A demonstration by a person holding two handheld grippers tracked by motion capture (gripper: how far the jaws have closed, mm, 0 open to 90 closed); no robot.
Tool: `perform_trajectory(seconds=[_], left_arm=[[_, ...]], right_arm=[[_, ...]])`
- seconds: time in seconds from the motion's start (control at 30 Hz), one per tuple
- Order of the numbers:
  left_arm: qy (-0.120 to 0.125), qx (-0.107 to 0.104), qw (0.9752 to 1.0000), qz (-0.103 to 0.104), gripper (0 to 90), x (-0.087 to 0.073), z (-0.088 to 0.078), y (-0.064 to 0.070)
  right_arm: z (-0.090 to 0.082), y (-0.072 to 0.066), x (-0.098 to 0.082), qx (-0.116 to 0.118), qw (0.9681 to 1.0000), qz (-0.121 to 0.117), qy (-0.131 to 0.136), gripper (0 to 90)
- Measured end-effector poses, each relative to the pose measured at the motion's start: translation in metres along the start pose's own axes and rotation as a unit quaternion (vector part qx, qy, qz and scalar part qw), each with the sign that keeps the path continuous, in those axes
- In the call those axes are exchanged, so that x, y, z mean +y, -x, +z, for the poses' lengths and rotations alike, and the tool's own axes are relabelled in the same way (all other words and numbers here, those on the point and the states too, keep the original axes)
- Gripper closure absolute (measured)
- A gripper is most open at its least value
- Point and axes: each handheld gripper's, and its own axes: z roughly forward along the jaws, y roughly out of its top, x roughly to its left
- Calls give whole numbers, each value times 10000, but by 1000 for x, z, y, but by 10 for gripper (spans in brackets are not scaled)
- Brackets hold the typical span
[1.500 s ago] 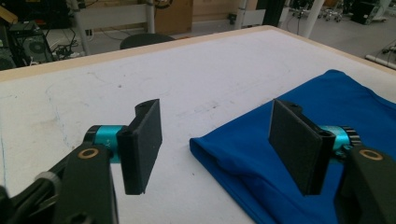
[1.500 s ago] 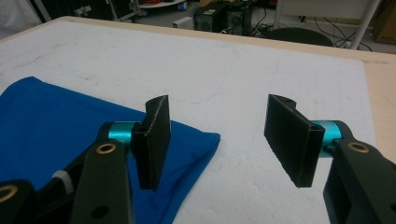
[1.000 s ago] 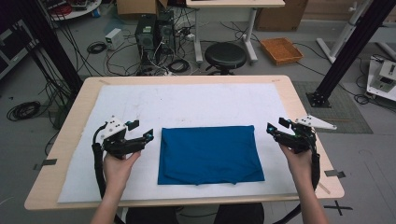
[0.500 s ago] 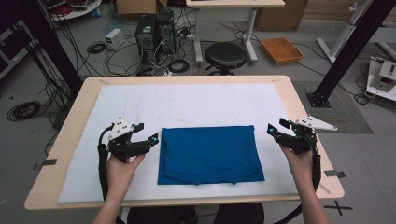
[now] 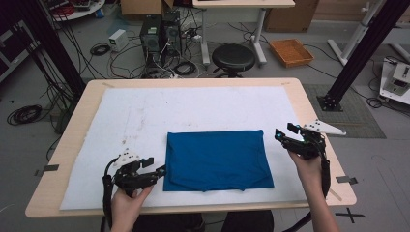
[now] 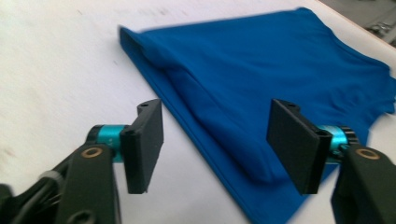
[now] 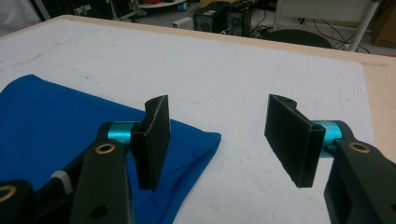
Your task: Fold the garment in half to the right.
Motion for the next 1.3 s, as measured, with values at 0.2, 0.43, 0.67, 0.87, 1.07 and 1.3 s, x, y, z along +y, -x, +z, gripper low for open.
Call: perform_trajectory(seconds=[0.2,0.43,0.67,0.87,1.07,1.3], left_arm=[[-362,-61,9990,-241,443,-17,6,6],[-482,-122,9967,-641,462,-16,17,7],[-350,42,9958,-843,541,-17,22,12],[-367,164,9972,-632,710,-16,29,23],[-311,250,9974,-593,830,-16,30,25],[-290,232,9975,-600,858,-16,32,25]], right_arm=[[0,-1,0,1,10000,-18,12,406],[1,-4,1,-4,10000,-79,25,407],[1,-5,1,12,10000,-81,40,408],[5,-16,3,104,9998,-168,14,409],[15,-32,7,255,9993,-258,5,418],[39,-66,22,645,9972,-366,33,431]])
